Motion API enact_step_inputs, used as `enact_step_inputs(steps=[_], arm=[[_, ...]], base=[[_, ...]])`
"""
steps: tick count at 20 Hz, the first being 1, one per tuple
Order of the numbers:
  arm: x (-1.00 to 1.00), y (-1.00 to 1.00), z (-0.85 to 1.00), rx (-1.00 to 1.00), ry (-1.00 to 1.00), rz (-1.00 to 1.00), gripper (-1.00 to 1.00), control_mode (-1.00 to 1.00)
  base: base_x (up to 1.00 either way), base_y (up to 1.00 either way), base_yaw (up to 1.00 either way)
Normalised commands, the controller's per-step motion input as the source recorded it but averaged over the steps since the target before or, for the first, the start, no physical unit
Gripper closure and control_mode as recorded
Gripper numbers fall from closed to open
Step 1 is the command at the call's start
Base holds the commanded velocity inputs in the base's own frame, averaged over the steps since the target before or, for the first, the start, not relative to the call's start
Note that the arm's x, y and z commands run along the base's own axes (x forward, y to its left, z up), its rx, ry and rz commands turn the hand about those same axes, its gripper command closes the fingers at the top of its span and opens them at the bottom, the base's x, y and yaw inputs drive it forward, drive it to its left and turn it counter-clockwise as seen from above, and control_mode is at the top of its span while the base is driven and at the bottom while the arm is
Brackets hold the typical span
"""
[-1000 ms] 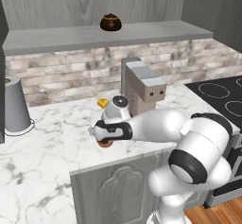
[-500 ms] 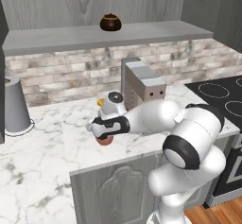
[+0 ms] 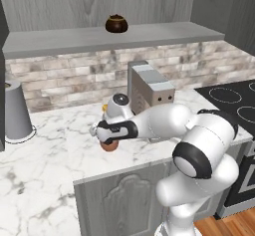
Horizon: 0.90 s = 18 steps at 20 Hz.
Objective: Pick the yogurt and honey bottle from the counter and place them in the cabinets closest to them.
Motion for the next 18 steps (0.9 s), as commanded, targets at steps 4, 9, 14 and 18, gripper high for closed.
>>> enact_step_inputs(steps=[4,9,14,18], arm=[[-0.05,0.0,0.4,0.02,-0.01,-0.01,1.0,-1.0],[-0.12,0.0,0.53,0.0,-0.01,-0.03,1.0,-1.0],[-0.17,0.0,0.62,0.0,0.0,-0.04,1.0,-1.0],[-0.17,0.0,0.63,0.0,0.0,-0.06,1.0,-1.0]], base=[[0.0,0.0,0.0],[0.0,0.0,0.0],[0.0,0.0,0.0],[0.0,0.0,0.0]])
